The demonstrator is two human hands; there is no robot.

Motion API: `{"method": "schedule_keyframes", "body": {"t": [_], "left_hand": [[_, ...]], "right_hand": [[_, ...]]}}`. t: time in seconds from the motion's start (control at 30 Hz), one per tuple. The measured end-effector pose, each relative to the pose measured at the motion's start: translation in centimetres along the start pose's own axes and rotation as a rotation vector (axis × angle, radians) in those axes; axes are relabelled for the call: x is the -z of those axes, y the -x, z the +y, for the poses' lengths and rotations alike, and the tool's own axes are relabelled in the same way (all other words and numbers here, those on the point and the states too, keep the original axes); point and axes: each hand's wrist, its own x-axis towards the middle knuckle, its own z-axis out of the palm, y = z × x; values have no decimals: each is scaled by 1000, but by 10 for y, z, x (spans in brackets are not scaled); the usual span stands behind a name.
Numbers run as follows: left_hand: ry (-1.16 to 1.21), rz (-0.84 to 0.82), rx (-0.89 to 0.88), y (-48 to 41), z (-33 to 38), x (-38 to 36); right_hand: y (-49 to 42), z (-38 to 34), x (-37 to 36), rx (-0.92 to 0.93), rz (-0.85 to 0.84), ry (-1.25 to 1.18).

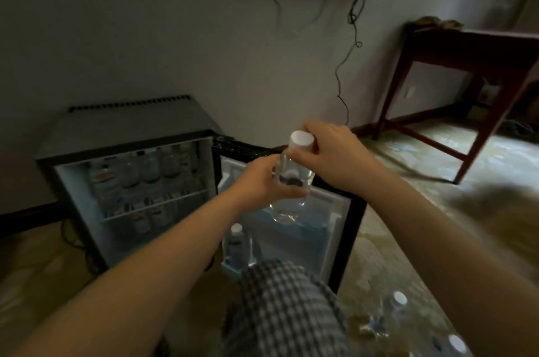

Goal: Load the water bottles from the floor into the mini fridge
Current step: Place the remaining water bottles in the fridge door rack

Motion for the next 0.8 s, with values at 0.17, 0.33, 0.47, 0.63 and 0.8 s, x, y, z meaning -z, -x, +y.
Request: {"method": "schedule_keyframes", "body": {"t": [0.17,0.33,0.47,0.63,0.8], "left_hand": [[-44,52,34,-5,-28,40],[-4,23,117,-6,-69,47],[-24,-35,132,-5,-95,35],[-102,-127,188,-5,-129,13],[-374,-242,308,-19,-155,-13]], "right_hand": [[-37,-27,-24,11,-47,-3],[-55,-32,-60,-25,-110,22],[-53,-25,-84,-35,-198,120],[-50,-5,-119,-86,-312,171],[-46,24,-161,-118,-415,182]]}}
